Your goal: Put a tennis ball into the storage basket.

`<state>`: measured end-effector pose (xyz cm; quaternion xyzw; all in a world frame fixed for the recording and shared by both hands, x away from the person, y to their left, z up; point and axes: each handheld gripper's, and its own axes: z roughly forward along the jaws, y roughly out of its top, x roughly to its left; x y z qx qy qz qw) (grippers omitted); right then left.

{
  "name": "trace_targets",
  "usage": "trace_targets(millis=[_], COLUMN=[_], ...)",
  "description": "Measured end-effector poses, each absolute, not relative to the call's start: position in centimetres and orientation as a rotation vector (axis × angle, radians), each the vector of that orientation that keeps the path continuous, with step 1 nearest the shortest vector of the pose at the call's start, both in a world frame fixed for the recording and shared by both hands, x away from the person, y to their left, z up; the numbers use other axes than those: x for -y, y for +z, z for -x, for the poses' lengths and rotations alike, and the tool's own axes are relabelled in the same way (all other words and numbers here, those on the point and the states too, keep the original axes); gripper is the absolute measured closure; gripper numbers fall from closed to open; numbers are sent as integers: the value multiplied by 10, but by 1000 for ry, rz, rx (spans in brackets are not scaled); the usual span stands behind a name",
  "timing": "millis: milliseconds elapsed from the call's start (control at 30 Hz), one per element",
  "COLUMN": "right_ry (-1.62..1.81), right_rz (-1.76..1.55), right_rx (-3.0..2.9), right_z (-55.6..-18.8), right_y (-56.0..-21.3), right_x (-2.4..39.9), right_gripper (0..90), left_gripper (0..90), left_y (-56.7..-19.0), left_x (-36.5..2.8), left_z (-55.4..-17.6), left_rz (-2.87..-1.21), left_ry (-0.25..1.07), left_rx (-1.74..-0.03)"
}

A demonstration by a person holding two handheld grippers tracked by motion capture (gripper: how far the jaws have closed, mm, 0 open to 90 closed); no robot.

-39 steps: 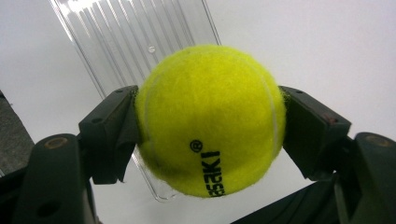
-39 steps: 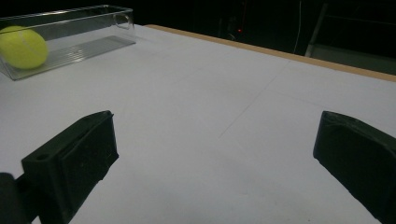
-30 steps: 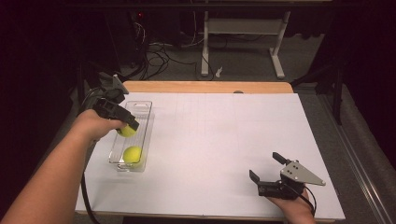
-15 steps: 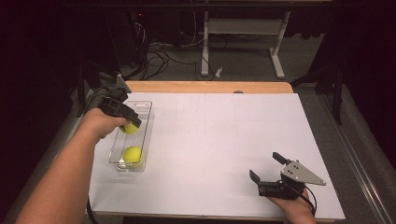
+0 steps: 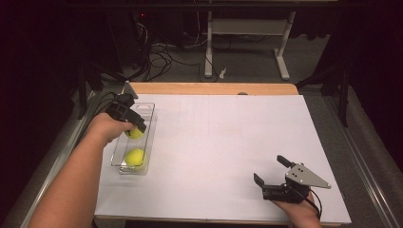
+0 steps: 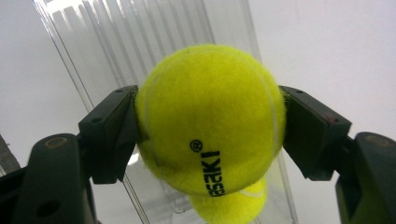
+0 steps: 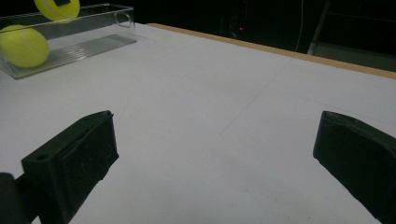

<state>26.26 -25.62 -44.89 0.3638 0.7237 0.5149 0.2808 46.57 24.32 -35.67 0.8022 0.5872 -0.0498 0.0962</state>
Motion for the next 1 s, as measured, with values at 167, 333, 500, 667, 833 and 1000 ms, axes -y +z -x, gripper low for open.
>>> trace_targets(millis=[167, 333, 500, 667, 833, 1000], right_ry=[1382, 1376, 1373, 1372, 1372, 1377], right_rz=[-974, -973, -968, -970, -968, -967], right_rx=[-1941, -1946, -1952, -1952, -1951, -1944], right_z=[-263, -263, -263, -263, -262, -262], right_y=[-449, -449, -450, -450, -449, -448], right_x=[256, 255, 254, 255, 254, 255], right_gripper=[3, 4, 3, 3, 3, 3], left_gripper=[265, 264, 263, 262, 259, 260], left_y=[-365, -369, -373, -373, -373, -369], left_x=[-247, -248, -247, -246, -245, -245], left_z=[-468, -470, -472, -473, -473, -471], left_rz=[-2375, -2369, -2375, -2385, -2375, -2364], left_ry=[-159, -151, -157, -162, -156, -156], left_rx=[-1756, -1765, -1770, -1761, -1771, -1755])
